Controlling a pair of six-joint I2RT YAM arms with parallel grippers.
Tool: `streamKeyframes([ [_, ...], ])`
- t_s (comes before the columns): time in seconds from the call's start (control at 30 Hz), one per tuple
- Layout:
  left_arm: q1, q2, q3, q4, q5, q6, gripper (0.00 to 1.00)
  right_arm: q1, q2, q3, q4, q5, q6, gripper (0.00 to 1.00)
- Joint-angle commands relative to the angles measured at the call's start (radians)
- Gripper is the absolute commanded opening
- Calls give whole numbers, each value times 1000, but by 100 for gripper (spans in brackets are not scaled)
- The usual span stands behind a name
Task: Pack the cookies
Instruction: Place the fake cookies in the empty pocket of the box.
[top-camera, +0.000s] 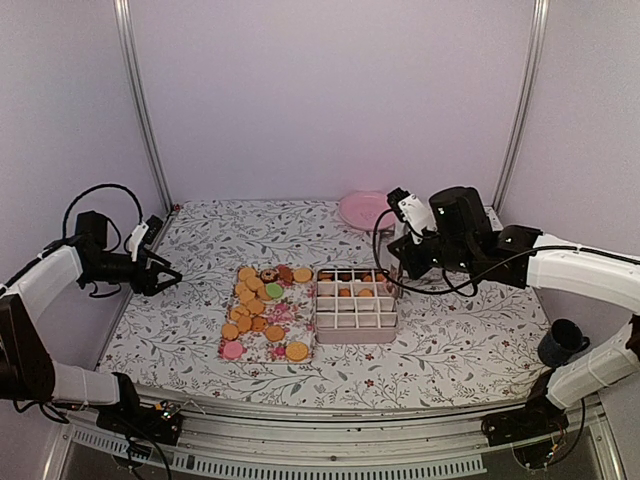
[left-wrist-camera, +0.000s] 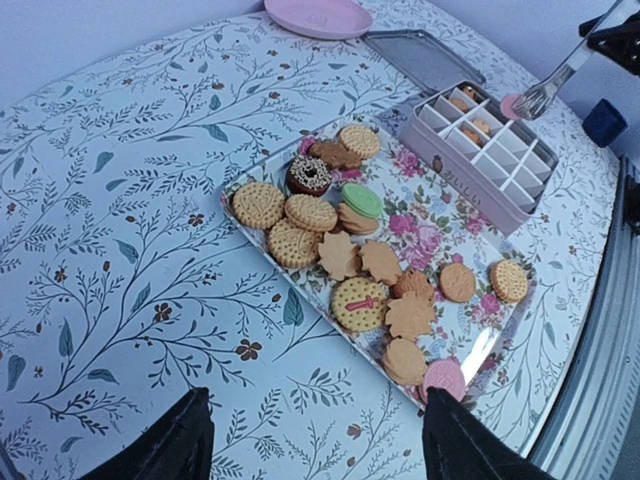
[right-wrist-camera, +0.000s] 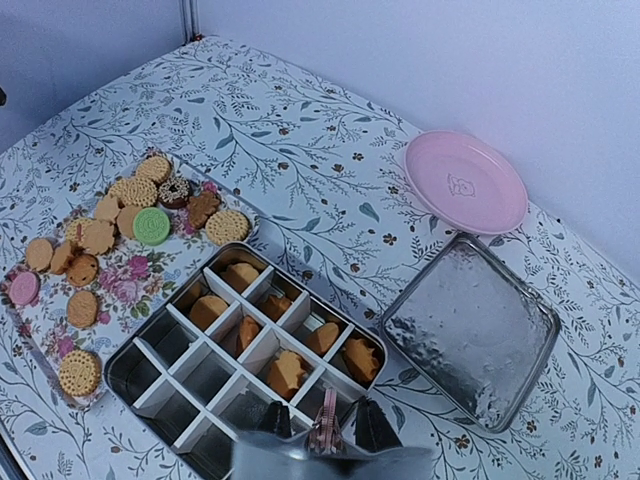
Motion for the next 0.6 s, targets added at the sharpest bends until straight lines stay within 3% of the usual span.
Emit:
streamKeyframes([
  [0.0,9,7,27,-10,18,7,73,-23,20,47,47,7,-27,0],
  [0.3,8,9,27,-10,12,5,73,-28,66,62,50,-17,-38,4],
  [0.47,9,7,28,-10,11,2,73,-28,57,65,50,-20,-34,22],
  [0.57,9,7,30,-12,11,3,73,-29,43,76,49,-14,-37,28],
])
